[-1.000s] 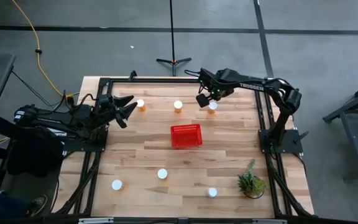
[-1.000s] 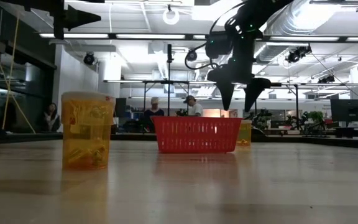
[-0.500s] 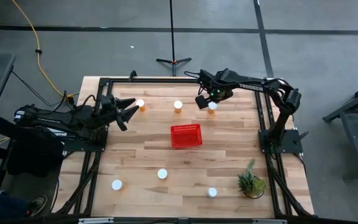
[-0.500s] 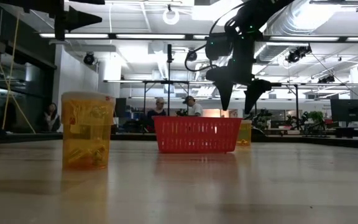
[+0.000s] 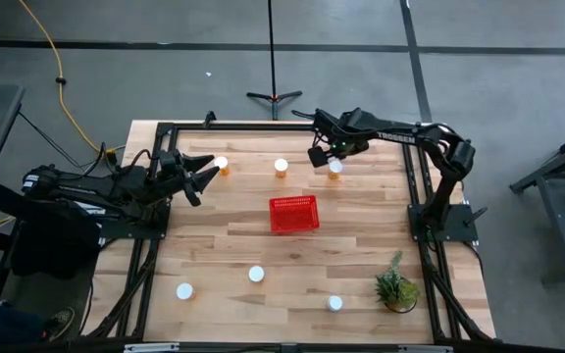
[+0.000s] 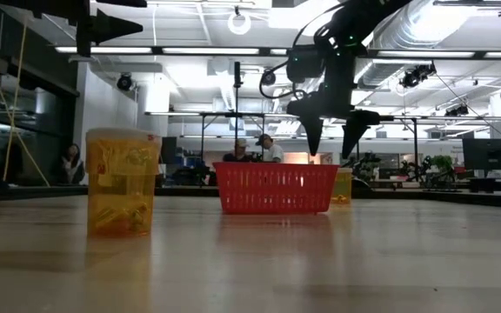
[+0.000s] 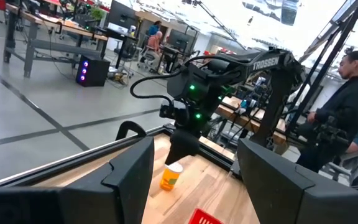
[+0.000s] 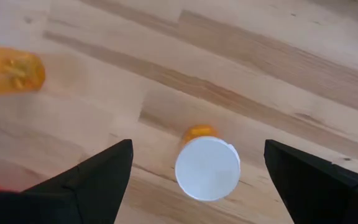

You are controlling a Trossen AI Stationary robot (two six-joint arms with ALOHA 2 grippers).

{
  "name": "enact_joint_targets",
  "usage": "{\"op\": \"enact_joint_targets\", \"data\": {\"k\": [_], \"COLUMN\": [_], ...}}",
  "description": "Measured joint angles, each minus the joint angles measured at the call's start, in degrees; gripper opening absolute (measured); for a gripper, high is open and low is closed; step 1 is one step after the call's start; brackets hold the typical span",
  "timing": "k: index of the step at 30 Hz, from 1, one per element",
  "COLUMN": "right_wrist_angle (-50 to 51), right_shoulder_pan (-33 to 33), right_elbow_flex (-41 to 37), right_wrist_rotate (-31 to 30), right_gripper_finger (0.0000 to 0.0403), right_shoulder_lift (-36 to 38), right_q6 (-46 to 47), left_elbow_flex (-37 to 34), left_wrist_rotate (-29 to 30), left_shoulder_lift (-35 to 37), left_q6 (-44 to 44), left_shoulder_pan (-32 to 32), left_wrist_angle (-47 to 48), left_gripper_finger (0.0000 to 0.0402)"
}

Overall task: Pick and place pill bottles into a basket
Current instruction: Put the orange medicine bottle into the bin

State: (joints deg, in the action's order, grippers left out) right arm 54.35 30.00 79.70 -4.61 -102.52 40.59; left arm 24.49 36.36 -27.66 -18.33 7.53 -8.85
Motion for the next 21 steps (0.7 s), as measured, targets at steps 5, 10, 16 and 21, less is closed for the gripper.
{"op": "enact_joint_targets", "data": {"k": [5, 10, 16, 21], "right_wrist_angle": [-0.2, -0.7, -0.7, 1.0], "right_shoulder_pan": [-0.1, -0.1, -1.0, -1.7], "right_elbow_flex": [0.0, 0.0, 0.0, 0.0], "right_wrist_rotate": [-1.5, -1.2, 0.5, 0.8], "right_gripper_finger": [0.0353, 0.0353, 0.0353, 0.0353], "right_shoulder_lift": [-0.6, -3.2, -5.2, -5.4], "right_q6": [3.6, 5.9, 6.5, 4.8], "left_elbow_flex": [0.0, 0.0, 0.0, 0.0], "left_wrist_rotate": [0.0, 0.0, 0.0, 0.0], "left_shoulder_lift": [0.0, 0.0, 0.0, 0.0], "left_q6": [0.0, 0.0, 0.0, 0.0], "left_shoulder_pan": [0.0, 0.0, 0.0, 0.0], "left_wrist_angle": [0.0, 0.0, 0.0, 0.0], "left_gripper_finger": [0.0264, 0.0264, 0.0264, 0.0264]}}
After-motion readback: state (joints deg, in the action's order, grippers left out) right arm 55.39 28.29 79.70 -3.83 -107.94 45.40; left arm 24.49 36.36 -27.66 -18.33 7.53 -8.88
